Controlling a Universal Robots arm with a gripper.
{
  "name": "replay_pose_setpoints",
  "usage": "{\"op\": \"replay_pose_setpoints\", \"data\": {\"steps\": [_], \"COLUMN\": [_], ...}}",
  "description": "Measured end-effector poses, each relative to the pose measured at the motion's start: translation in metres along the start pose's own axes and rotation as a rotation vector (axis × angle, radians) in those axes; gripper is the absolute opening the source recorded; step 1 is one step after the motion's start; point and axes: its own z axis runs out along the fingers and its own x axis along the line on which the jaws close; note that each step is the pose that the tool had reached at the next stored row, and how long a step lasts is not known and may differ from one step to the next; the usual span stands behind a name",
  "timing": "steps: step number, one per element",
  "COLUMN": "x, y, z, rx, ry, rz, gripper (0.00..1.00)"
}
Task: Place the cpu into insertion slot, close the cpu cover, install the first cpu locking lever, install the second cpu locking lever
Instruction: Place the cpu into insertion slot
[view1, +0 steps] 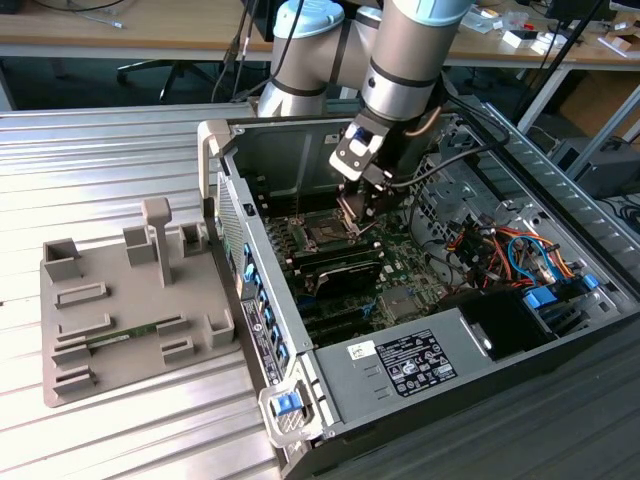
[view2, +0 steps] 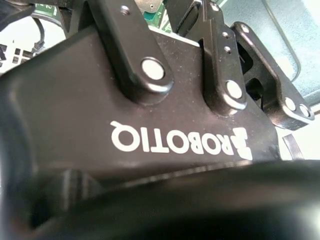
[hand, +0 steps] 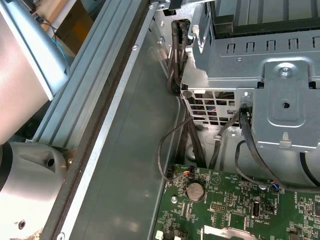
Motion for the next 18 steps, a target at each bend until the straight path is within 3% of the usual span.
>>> {"op": "replay_pose_setpoints", "data": {"steps": [11,18], "x": [0.0048,0.0090], "y": [-0.0088,-0.0138], "z": [0.0038,0.0091], "rx": [0.0001,0.0001], "ry": [-0.0017,-0.0037], "rz": [0.028,0.070], "gripper": [0.55,0.55]}}
